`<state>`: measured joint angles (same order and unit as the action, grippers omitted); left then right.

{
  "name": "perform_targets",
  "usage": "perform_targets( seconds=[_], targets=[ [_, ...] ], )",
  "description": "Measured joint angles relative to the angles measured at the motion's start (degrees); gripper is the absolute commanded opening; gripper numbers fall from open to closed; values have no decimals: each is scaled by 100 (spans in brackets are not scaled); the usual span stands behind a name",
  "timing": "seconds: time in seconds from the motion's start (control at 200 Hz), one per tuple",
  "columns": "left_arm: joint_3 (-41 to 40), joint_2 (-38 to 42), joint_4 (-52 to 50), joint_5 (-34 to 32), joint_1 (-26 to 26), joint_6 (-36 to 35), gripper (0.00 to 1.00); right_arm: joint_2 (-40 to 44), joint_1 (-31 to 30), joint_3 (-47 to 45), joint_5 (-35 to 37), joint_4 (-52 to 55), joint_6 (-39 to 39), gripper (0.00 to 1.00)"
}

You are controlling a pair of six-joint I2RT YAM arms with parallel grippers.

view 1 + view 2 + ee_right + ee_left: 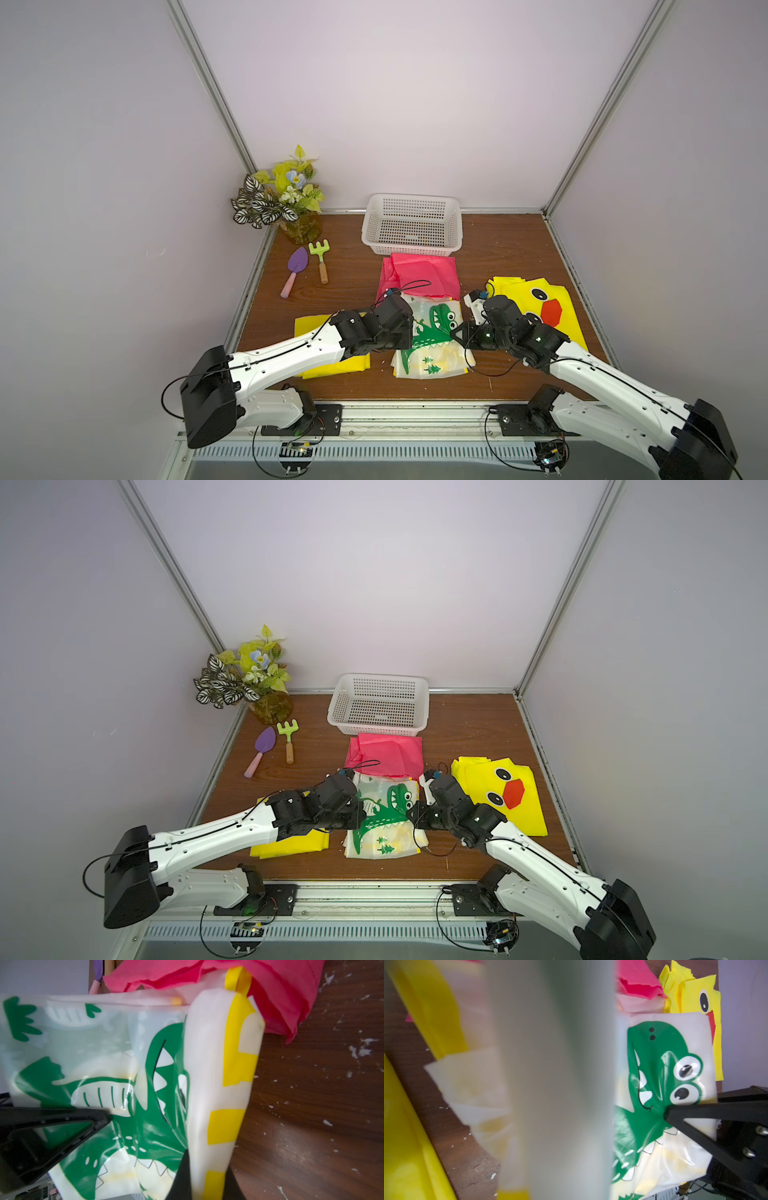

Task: Put the folded raincoat in the basket
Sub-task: Pick up the raincoat from the center of the board.

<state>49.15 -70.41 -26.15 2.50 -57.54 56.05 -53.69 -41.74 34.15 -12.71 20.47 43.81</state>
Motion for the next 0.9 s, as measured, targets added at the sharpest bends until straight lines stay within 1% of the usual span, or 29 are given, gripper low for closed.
perform_targets(
  seconds=[0.16, 0.265, 0.435, 0.706, 0.901],
  targets=[
    [22, 361, -127, -55, -20, 87, 0, 177, -37, 94, -28, 57, -76, 0],
    [339, 479, -426, -332, -50, 68, 0, 286, -55, 323, 9, 136, -142, 0],
    [1036, 439, -826, -793, -59, -44, 0, 254, -42, 826, 157, 133, -249, 0],
    [1320, 227, -1080, -1193, -59, -205, 0, -87, -39, 1102, 214, 39, -332, 0],
    [1812, -24, -1182, -1504, 72, -435, 0, -433, 68, 1587, 282, -33, -446, 0]
  ],
)
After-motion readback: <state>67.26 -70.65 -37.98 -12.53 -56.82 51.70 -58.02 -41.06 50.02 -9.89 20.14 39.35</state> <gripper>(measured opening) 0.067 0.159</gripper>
